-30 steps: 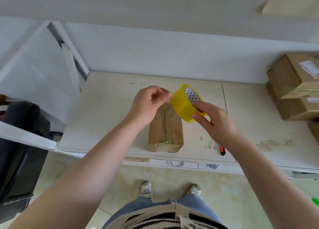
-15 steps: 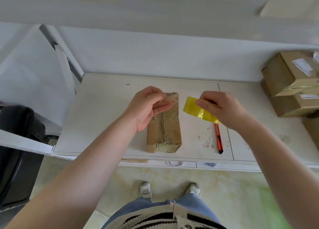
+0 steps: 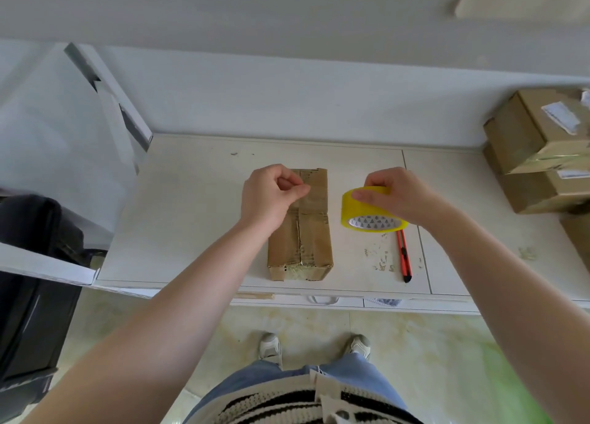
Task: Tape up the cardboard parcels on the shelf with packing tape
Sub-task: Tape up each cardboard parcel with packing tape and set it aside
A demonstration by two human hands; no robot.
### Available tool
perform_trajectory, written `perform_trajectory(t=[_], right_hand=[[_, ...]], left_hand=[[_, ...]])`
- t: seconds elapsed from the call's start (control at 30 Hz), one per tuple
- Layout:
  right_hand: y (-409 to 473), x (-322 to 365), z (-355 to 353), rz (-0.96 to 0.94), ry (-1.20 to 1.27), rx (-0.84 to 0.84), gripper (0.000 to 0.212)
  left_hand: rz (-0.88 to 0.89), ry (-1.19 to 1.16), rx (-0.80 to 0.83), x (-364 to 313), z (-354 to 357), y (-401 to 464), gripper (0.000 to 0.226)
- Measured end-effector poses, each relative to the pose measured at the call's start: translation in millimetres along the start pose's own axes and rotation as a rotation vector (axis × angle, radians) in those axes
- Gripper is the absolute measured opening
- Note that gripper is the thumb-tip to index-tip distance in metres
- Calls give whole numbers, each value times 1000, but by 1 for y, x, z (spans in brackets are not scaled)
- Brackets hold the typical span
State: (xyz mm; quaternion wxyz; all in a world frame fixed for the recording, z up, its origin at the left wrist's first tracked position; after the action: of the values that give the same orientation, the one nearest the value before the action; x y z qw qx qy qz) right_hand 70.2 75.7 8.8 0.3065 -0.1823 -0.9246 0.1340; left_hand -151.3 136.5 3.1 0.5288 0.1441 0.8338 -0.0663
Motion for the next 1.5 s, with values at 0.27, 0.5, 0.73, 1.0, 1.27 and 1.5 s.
perform_trajectory(t=[0.27, 0.5, 0.73, 1.0, 1.27, 1.5], right_hand=[[28, -22, 34, 86, -33, 83, 43], [35, -29, 49, 113, -61, 95, 44], [39, -31, 61, 143, -49, 103, 59], [39, -22, 67, 153, -125, 62, 62], [31, -6, 71, 29, 43, 197, 26], [19, -7, 56, 39, 128, 139, 22]], left_hand=[[193, 100, -46, 17, 23, -5, 13], [377, 433, -106, 14, 29, -8, 22], [492, 552, 88, 19, 30, 2, 19], [-1, 864, 341, 24, 47, -7, 64], [-229, 603, 202, 52, 35, -6, 100], [-262, 606, 182, 51, 25, -2, 95]])
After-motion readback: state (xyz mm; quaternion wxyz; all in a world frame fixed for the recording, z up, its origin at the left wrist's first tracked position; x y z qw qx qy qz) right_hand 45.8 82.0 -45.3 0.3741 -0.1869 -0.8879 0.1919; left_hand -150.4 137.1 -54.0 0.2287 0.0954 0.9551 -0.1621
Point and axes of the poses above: each hand's wrist, its own y-axis towards the middle knuckle, its own z-axis out of the palm, x = y × z, the point moved 9 cm from there along y, towards the middle knuckle, and after that the axes turned 12 degrees about z, right-handed, at the moved point
